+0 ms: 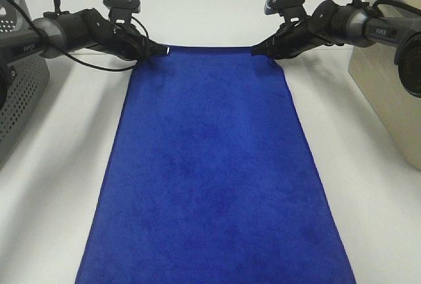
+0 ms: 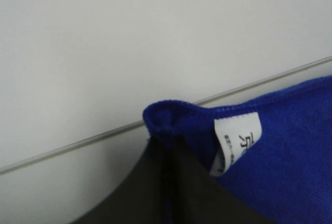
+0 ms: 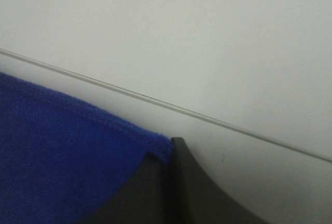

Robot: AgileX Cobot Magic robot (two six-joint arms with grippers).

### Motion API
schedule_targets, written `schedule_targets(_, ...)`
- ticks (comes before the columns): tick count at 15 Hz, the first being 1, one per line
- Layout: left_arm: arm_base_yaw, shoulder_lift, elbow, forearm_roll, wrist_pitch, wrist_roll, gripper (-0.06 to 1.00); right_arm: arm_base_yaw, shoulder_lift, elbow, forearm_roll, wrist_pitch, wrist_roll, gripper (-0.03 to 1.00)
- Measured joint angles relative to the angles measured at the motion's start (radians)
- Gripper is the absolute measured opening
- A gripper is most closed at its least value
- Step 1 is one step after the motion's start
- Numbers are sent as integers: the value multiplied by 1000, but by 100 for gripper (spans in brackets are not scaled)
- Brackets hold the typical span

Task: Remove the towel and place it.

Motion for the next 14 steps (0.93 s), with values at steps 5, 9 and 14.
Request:
schedule_targets(5, 0, 0, 0, 5, -8, 0, 20, -3, 0, 0, -4, -4, 0, 3)
schedule_targets(9, 0, 1, 0, 10, -64, 0, 47, -3, 0, 0, -7, -55, -1, 24)
schedule_targets(14, 0, 1, 0, 11, -74, 0, 49, -3, -1, 0, -17, -41, -16, 71)
